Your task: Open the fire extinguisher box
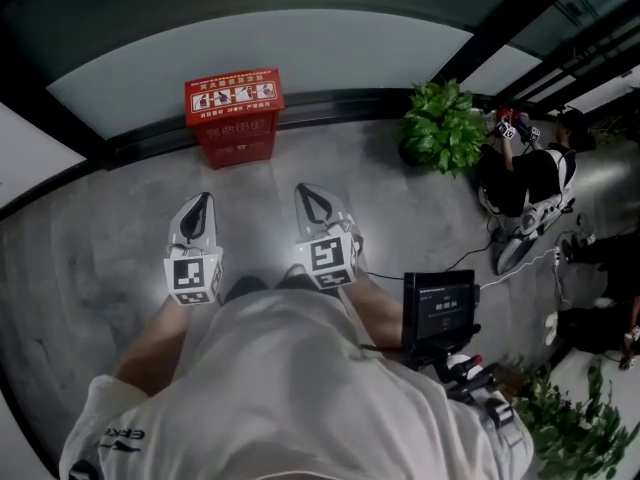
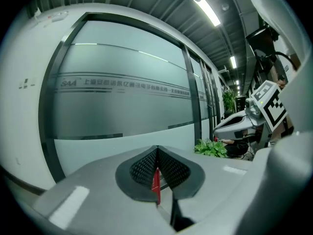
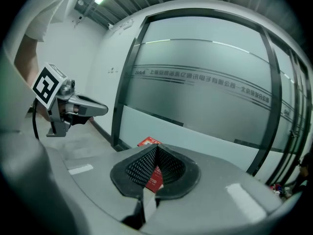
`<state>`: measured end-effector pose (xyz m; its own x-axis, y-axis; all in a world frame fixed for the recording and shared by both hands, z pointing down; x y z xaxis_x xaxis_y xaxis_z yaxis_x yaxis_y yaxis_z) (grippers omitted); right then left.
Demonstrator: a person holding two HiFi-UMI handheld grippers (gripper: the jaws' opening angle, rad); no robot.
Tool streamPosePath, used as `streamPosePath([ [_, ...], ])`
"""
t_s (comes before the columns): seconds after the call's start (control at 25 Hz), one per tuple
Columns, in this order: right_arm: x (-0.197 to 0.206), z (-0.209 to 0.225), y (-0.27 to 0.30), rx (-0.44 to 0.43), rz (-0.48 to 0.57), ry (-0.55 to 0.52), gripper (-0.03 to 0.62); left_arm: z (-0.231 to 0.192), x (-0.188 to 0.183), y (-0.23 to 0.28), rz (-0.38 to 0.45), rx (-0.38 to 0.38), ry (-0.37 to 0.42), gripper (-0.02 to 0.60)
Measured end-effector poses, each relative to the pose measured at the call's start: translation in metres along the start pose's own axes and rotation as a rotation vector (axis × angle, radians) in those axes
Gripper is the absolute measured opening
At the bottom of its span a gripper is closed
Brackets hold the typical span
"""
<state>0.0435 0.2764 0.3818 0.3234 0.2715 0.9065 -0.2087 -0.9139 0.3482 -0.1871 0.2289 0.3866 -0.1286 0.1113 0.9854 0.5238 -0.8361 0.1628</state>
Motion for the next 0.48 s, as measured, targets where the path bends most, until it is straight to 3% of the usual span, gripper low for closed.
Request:
streamPosePath([
  [0.28,0.001,0.041,0.054,-0.024,-0.015,0.016,0.014,-0.008,-0.011,0.064,-0.008,-0.017,-0.009,0.003],
  [0.48,-0.012,0.044,0.115,-0.022,-0.044,0.020,0.014,-0.041,-0.001,0.114,-0.037,0.031,-0.009,0.002],
])
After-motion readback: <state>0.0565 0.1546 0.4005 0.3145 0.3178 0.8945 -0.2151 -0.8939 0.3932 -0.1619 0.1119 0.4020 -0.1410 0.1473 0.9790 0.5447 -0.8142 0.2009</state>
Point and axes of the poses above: the fingertips, and each gripper's own axes: y forward along the fingers, z to its right, x out of its underside, the point moved 8 cm from there along -y, backward along the fingers, and after that the axes turned 1 degree about -x, right-handed, at the moved point
